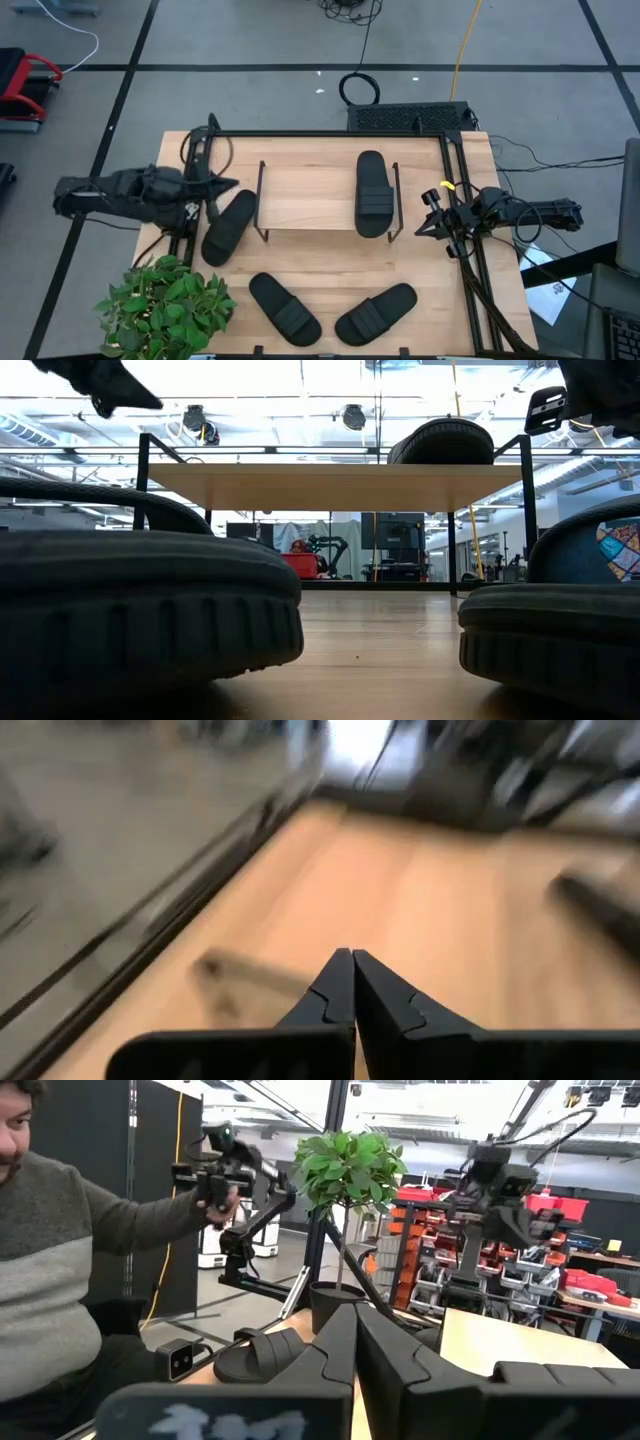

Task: Pick and place slides into the shelf
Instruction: Put the top left slide on the shelf

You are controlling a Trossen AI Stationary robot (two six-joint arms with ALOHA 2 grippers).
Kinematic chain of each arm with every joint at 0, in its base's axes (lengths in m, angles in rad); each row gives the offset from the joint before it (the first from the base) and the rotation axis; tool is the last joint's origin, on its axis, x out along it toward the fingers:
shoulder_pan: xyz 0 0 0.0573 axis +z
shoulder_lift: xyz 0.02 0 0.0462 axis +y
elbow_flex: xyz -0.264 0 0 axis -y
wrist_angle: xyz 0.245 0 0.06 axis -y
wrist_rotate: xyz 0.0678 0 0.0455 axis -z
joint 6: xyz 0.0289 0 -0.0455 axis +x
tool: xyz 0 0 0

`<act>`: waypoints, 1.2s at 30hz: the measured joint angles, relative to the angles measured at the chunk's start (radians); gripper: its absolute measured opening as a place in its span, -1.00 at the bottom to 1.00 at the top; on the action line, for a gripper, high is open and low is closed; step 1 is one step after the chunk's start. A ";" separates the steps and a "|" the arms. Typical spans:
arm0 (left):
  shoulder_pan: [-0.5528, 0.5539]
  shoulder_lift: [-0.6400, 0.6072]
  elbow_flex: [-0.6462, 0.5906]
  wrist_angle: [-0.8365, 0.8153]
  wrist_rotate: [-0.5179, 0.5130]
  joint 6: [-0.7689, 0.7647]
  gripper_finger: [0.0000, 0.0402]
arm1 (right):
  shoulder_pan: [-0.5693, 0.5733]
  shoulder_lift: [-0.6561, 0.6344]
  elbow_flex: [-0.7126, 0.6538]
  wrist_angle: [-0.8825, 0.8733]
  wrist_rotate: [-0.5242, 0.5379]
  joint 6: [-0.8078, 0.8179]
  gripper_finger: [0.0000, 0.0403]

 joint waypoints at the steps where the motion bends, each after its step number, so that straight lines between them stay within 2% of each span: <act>1: 0.015 0.039 0.059 -0.106 0.000 0.000 -1.00 | 0.000 0.000 0.000 -0.001 0.000 0.000 -1.00; 4: 0.068 0.134 0.174 -0.347 0.112 0.036 -0.96 | 0.000 0.000 0.000 -0.011 0.000 0.000 -1.00; 7: 0.118 0.191 0.201 -0.457 0.283 0.081 -0.82 | 0.000 0.000 0.000 -0.015 0.000 0.000 -1.00; 10: 0.160 0.222 0.180 -0.505 0.308 0.121 -0.59 | 0.000 0.000 0.000 -0.014 0.000 0.000 -1.00; 16: 0.240 0.241 0.092 -0.569 0.329 0.221 -0.01 | 0.000 0.002 0.000 -0.014 0.000 0.021 -1.00; 21: 0.273 0.242 0.095 -0.520 0.519 0.283 0.32 | 0.000 0.002 0.000 -0.014 0.000 0.048 -1.00; 24: 0.296 0.253 0.087 -0.544 0.534 0.306 0.42 | 0.000 0.008 0.001 -0.014 0.000 0.053 -1.00; 26: 0.312 0.266 0.086 -0.543 0.584 0.312 0.45 | 0.000 0.015 0.001 -0.015 0.000 0.053 -1.00; 30: 0.331 0.331 0.083 -0.530 0.691 0.333 0.46 | 0.000 0.038 0.001 -0.014 0.000 0.053 -1.00; 36: 0.332 0.456 0.082 -0.531 0.762 0.362 0.46 | 0.000 0.066 0.001 -0.004 0.001 0.053 -1.00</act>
